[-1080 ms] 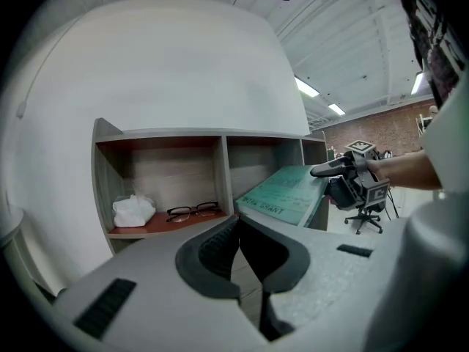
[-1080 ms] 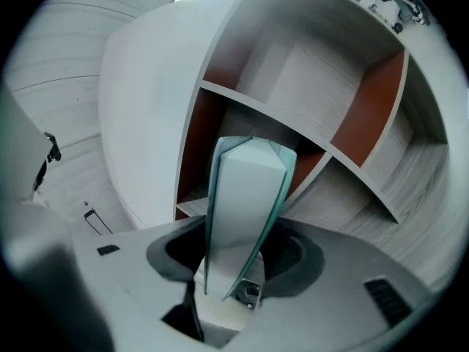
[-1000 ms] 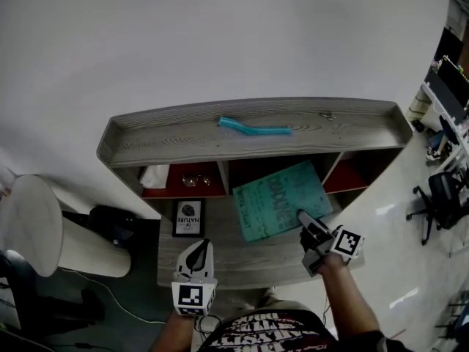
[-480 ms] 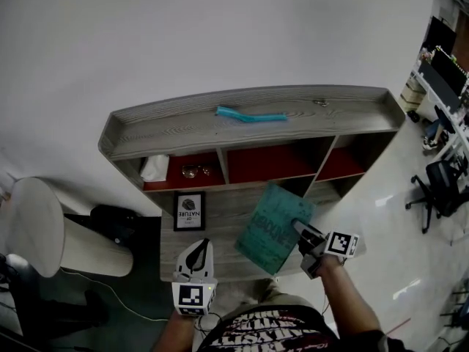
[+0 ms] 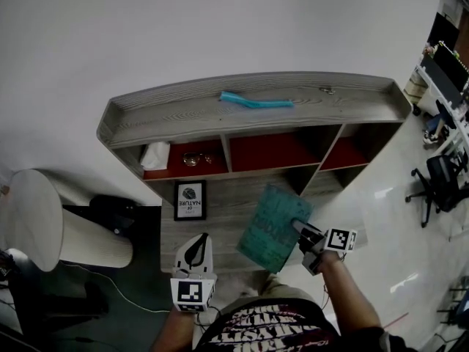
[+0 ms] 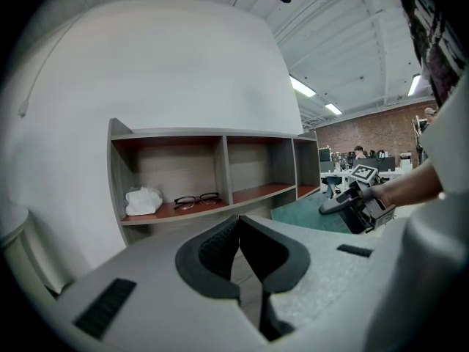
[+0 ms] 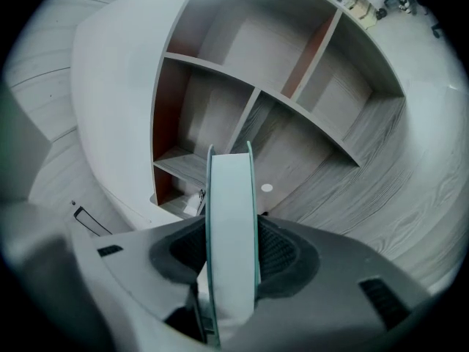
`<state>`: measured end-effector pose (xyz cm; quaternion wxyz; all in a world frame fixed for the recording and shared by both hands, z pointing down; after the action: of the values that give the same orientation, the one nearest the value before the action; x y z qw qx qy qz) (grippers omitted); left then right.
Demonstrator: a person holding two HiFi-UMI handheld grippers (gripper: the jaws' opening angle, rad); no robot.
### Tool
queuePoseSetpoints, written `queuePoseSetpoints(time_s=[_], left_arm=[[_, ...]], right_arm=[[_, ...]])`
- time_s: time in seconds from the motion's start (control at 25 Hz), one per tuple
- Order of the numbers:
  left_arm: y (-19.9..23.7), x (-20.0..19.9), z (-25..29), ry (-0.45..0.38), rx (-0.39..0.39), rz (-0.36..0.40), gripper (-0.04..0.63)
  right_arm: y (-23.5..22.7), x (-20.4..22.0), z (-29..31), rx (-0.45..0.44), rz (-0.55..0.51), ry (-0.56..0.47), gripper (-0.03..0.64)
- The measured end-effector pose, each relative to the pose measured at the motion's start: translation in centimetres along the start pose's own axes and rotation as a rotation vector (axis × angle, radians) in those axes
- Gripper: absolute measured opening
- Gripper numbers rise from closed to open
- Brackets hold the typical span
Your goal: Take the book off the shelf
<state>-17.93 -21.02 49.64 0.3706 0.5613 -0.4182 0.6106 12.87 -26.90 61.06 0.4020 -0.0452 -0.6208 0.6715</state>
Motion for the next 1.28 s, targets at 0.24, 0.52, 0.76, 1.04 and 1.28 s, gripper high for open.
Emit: queuePoseSetpoints(time_s=[0.24, 0.52, 0.76, 1.04, 1.28], left_arm=[[0.3, -0.3, 0.0, 0.006, -0.011, -0.009, 0.006], [0.2, 0.1, 0.6, 0.031, -0.02, -0.018, 0.006], [0.1, 0.6, 1.3, 0.055, -0.028, -0.022, 0.006], [0.0, 0.7, 2.2, 0.06, -0.021, 0.01, 0.006], [-0.4, 0.5, 2.8, 0.067, -0.011, 0.011, 0.006]], right_arm=[[-2.9, 1.3, 1.4, -0.015, 0.024, 0.054, 0.176], [-8.2, 3.9, 2.6, 0.073, 0.07, 0.137, 0.175], [-12.4, 5.8, 3.6, 0.072, 0.123, 0.182, 0.176], [-17.0, 6.9, 4.0, 0.129, 0.159, 0.215, 0.176], [-21.1, 6.7, 4.4, 0.287, 0.164, 0.111, 0.191]])
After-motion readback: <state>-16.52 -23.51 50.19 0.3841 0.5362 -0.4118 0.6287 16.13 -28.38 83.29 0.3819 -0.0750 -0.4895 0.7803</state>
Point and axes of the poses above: the fingertips, and each gripper's own axes: z forward along the fingers, y to its left, x out of its underside, the point moved 4 cm from there along -z, backward along the fingers, and after that the axes turned 13 degrees about -y, right-handed, at the moved point
